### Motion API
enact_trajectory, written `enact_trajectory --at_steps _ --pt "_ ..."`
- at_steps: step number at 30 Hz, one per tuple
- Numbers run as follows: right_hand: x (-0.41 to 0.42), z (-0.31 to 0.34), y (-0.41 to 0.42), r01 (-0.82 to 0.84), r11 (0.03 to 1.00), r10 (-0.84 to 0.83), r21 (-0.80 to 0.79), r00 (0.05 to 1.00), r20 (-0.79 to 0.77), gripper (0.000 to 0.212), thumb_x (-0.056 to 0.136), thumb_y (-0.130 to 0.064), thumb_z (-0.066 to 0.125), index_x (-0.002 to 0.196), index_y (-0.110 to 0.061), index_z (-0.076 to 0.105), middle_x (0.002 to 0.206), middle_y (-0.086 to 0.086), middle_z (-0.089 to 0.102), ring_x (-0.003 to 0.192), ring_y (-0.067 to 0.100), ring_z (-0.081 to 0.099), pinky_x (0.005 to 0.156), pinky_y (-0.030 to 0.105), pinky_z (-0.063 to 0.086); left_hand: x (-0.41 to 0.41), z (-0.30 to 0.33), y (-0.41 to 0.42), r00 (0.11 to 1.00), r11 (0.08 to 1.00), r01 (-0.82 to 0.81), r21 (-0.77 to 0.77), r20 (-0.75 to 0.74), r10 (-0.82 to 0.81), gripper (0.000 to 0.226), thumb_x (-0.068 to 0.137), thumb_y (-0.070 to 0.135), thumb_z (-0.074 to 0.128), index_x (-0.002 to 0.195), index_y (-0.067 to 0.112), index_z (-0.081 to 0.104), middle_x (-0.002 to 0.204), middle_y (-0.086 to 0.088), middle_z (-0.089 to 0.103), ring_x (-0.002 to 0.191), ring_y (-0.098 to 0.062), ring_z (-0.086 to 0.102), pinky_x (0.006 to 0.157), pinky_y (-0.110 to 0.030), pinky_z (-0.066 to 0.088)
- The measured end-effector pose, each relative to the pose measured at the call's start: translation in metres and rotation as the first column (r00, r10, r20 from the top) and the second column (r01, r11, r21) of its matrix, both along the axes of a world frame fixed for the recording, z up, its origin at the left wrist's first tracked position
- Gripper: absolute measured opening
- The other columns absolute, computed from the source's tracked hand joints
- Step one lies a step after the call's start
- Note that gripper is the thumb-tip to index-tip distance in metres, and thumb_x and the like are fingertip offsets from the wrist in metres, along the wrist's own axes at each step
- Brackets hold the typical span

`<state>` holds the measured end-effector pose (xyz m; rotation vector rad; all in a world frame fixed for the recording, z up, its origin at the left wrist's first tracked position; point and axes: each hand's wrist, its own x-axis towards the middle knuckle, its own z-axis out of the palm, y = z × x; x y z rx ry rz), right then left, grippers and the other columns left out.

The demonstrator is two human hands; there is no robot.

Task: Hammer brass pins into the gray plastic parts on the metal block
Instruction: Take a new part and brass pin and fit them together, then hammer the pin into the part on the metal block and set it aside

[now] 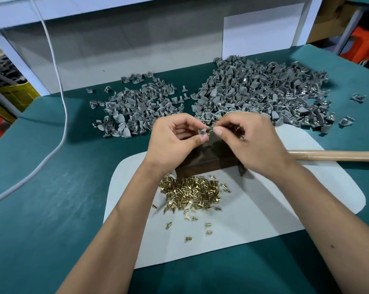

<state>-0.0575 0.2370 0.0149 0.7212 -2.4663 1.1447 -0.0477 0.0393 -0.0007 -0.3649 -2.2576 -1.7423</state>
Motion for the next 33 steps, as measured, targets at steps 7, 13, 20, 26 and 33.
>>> enact_trajectory --at_steps 7,13,20,26,33 --pt "-0.02 0.011 0.063 -0.088 0.796 -0.159 0.599 0.924 0.348 0.01 0.093 -0.031 0.071 0.099 -0.026 0.065 0.09 -0.007 0.068 0.081 0.01 0.062 0.071 0.03 0.049 -0.002 0.001 -0.021 0.986 0.981 -0.07 -0.182 0.136 0.095 0.01 0.076 0.011 0.089 0.082 0.012 0.081 0.11 0.007 0.076 0.107 0.0 0.068 0.105 -0.034 0.049" --pt "-0.021 0.005 0.062 -0.098 0.714 -0.12 0.693 0.959 0.258 0.015 0.093 -0.03 0.07 0.087 -0.026 0.056 0.087 -0.007 0.061 0.081 0.017 0.056 0.07 0.032 0.043 -0.001 -0.001 -0.027 0.977 0.998 -0.008 -0.07 0.214 0.023 0.019 0.073 0.005 0.089 0.09 0.01 0.081 0.108 0.003 0.078 0.104 -0.01 0.073 0.092 -0.03 0.06" --pt "-0.019 0.018 0.053 0.101 0.952 -0.15 0.289 0.977 0.155 0.009 0.106 -0.03 0.05 0.101 -0.026 0.056 0.083 -0.003 0.064 0.073 0.018 0.059 0.064 0.041 0.046 -0.004 -0.004 -0.027 0.97 0.998 0.011 -0.056 0.245 0.004 0.013 0.074 0.001 0.087 0.083 0.003 0.078 0.1 -0.001 0.08 0.097 -0.014 0.075 0.087 -0.027 0.06" --pt "-0.001 0.031 0.005 0.017 0.92 -0.025 0.392 1.0 0.014 0.018 0.107 -0.038 0.041 0.096 -0.028 0.051 0.077 -0.003 0.057 0.073 0.03 0.055 0.065 0.04 0.039 -0.003 -0.003 -0.027 0.96 1.0 0.022 -0.006 0.28 -0.019 0.011 0.076 -0.003 0.085 0.084 0.002 0.079 0.098 -0.004 0.08 0.097 -0.017 0.076 0.086 -0.029 0.061" --pt "0.003 0.035 -0.006 0.043 0.923 -0.018 0.383 0.997 -0.068 0.025 0.108 -0.04 0.035 0.107 -0.022 0.053 0.07 -0.005 0.05 0.063 0.027 0.051 0.06 0.037 0.034 -0.004 -0.002 -0.027 0.946 1.0 0.004 0.029 0.325 -0.013 0.012 0.075 -0.004 0.085 0.083 0.004 0.08 0.097 -0.004 0.08 0.096 -0.018 0.076 0.083 -0.029 0.06"
